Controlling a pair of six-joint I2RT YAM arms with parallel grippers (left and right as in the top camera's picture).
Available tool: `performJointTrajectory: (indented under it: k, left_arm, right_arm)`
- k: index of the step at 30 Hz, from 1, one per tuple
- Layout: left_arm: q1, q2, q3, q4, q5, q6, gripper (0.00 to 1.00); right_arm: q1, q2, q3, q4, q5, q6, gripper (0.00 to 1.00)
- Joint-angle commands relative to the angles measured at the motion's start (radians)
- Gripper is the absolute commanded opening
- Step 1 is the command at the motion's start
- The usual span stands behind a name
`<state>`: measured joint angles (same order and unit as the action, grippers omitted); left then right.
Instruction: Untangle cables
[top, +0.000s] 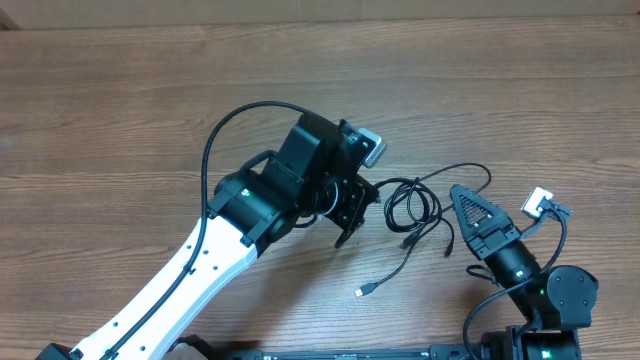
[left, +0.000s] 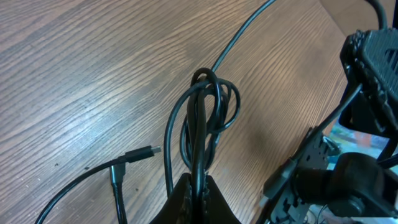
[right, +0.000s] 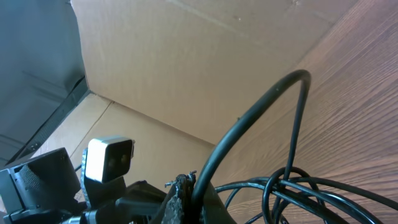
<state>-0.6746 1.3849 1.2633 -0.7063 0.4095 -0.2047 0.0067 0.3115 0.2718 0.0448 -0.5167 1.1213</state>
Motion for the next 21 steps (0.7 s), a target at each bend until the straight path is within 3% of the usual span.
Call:
performJointTrajectory:
  k: [1, 6, 13, 14, 15, 17, 19, 21]
  left_arm:
    - [-0.006, -0.005, 0.016, 0.006, -0.062, 0.047, 0.04]
    - [-0.006, -0.005, 0.016, 0.006, -0.163, 0.047, 0.04]
    - [-0.006, -0.005, 0.017, 0.008, -0.211, 0.044, 0.04]
    - [-0.006, -0.005, 0.016, 0.008, -0.211, 0.044, 0.04]
    - [-0.006, -0.005, 0.017, 0.008, -0.211, 0.044, 0.04]
    - [-0.006, -0.005, 0.017, 0.008, -0.210, 0.045, 0.04]
    - [-0.006, -0.005, 0.017, 0.008, -0.210, 0.045, 0.04]
    - [-0.006, -0.005, 0.017, 0.008, -0.210, 0.044, 0.04]
  right_arm:
    - [-0.002, -0.007, 0.016, 0.010, 0.002, -0.003, 0.04]
    - [-0.002, -0.007, 0.016, -0.033, 0.029, -0.077, 0.04]
    - [-0.002, -0.007, 0.016, -0.315, 0.310, -0.083, 0.04]
    - [-0.002, -0.007, 0.016, -0.350, 0.352, -0.082, 0.08]
    - [-0.002, -0.007, 0.016, -0.372, 0.383, -0.082, 0.19]
    - [-0.002, -0.007, 0.016, -0.381, 0.402, -0.082, 0.63]
    - [-0.002, -0.007, 0.016, -0.380, 0.404, -0.082, 0.85]
    - [-0.002, -0.007, 0.016, -0.380, 0.404, -0.082, 0.97]
